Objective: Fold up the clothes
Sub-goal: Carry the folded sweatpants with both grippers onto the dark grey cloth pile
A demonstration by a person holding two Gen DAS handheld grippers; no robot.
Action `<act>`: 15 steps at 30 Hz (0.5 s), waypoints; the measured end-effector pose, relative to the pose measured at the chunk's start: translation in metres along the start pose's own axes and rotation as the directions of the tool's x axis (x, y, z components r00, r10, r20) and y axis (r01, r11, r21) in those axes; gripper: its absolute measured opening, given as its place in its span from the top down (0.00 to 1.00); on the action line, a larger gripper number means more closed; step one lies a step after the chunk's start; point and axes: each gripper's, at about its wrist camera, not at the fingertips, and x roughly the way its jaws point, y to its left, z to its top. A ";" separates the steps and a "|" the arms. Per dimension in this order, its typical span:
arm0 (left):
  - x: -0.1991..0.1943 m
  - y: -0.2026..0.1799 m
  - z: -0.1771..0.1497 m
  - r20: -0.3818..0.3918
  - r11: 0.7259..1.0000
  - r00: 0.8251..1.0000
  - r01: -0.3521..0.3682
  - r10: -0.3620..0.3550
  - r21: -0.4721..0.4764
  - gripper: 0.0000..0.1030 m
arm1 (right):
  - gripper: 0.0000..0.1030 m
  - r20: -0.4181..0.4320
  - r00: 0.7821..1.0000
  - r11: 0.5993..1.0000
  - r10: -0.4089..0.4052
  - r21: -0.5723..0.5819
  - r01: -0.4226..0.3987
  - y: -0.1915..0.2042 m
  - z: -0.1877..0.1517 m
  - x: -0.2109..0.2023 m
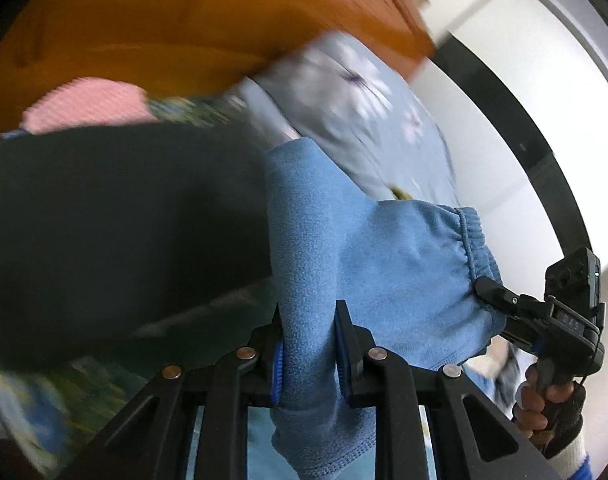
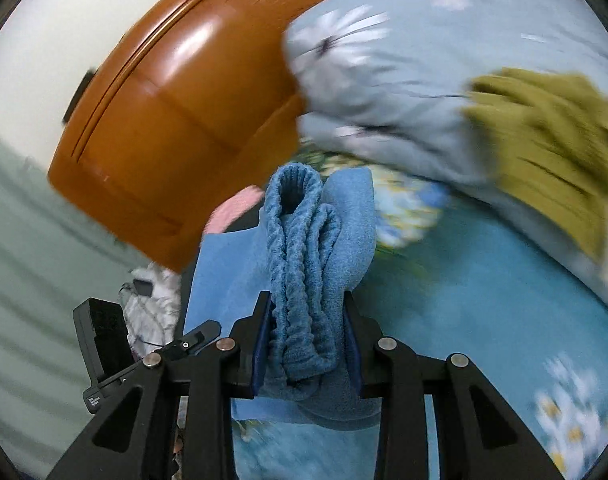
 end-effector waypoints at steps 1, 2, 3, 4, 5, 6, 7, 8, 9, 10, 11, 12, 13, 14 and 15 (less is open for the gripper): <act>-0.004 0.013 0.009 0.019 1.000 1.000 -0.013 0.013 -0.015 0.79 | 0.67 -0.017 1.000 1.000 0.020 -0.017 -0.021 0.008 0.010 0.018; -0.008 0.026 0.017 0.032 0.999 0.999 -0.022 0.023 -0.030 0.79 | 0.67 -0.035 0.999 0.999 0.037 -0.033 -0.038 0.016 0.019 0.036; -0.010 0.038 0.024 0.044 0.998 0.998 -0.034 0.036 -0.045 0.79 | 0.67 -0.055 0.997 0.998 0.044 -0.048 -0.047 0.025 0.029 0.055; -0.012 0.051 0.029 0.058 0.997 0.997 -0.047 0.050 -0.058 0.79 | 0.67 -0.075 0.996 0.996 0.052 -0.063 -0.057 0.033 0.038 0.074; -0.015 0.062 0.034 0.070 0.996 0.996 -0.058 0.063 -0.070 0.78 | 0.67 -0.093 0.994 0.995 0.058 -0.078 -0.065 0.040 0.046 0.091; -0.016 0.071 0.038 0.084 0.994 0.994 -0.067 0.075 -0.087 0.78 | 0.67 -0.106 0.992 0.993 0.063 -0.092 -0.072 0.045 0.050 0.103; -0.018 0.082 0.042 0.101 0.992 0.991 -0.073 0.084 -0.107 0.78 | 0.67 -0.118 0.991 0.991 0.067 -0.105 -0.080 0.050 0.054 0.115; -0.020 0.093 0.046 0.118 0.989 0.989 -0.077 0.093 -0.128 0.78 | 0.67 -0.131 0.989 0.989 0.071 -0.119 -0.087 0.055 0.058 0.126; -0.021 0.104 0.049 0.132 0.986 0.986 -0.081 0.101 -0.146 0.78 | 0.67 -0.143 0.987 0.987 0.075 -0.133 -0.094 0.060 0.063 0.138; -0.021 0.113 0.051 0.140 0.983 0.984 -0.084 0.107 -0.160 0.78 | 0.67 -0.156 0.985 0.984 0.079 -0.146 -0.102 0.065 0.067 0.150; -0.019 0.122 0.052 0.143 0.981 0.983 -0.086 0.112 -0.175 0.78 | 0.67 -0.168 0.982 0.981 0.083 -0.160 -0.110 0.070 0.071 0.162; -0.016 0.130 0.051 0.137 0.978 0.984 -0.087 0.114 -0.191 0.78 | 0.67 -0.181 0.980 0.978 0.086 -0.173 -0.118 0.075 0.075 0.174; -0.012 0.138 0.049 0.126 0.975 0.985 -0.089 0.116 -0.205 0.78 | 0.67 -0.196 0.977 0.975 0.086 -0.185 -0.123 0.077 0.078 0.185; -0.007 0.145 0.047 0.116 0.972 0.986 -0.090 0.117 -0.215 0.77 | 0.67 -0.212 0.974 0.974 0.077 -0.193 -0.119 0.074 0.078 0.195; -0.005 0.150 0.045 0.112 0.971 0.987 -0.087 0.114 -0.221 0.75 | 0.67 -0.223 0.973 0.976 0.063 -0.192 -0.107 0.070 0.076 0.201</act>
